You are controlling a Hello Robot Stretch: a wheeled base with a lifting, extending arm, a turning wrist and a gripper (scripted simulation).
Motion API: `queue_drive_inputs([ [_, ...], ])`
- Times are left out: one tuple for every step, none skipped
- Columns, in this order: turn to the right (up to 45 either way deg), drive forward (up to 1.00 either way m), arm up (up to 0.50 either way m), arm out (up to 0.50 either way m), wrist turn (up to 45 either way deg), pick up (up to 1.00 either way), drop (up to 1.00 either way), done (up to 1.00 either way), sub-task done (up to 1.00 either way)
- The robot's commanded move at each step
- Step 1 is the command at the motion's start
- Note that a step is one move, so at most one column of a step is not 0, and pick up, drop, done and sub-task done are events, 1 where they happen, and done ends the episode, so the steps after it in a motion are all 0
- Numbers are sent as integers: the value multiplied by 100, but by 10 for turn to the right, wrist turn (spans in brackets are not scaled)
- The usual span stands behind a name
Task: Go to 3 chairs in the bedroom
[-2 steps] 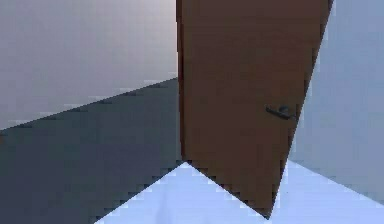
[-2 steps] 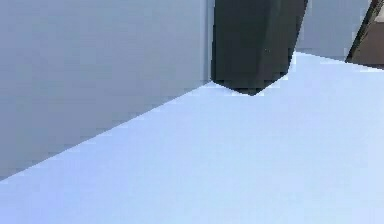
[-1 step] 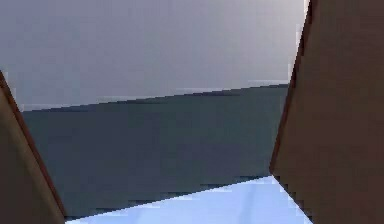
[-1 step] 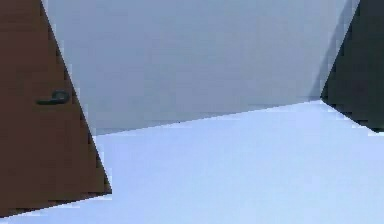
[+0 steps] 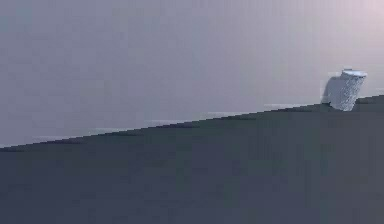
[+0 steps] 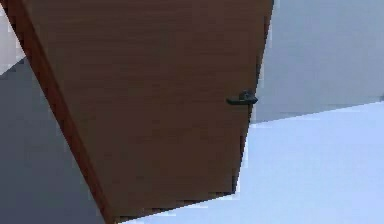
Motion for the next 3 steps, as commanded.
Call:
queue_drive_inputs([
  [0, 45, 0, 0, 0, 0, 0, 0, 0],
  [300, 0, 0, 0, 0, 0, 0, 0, 0],
  [0, 65, 0, 0, 0, 0, 0, 0, 0],
])
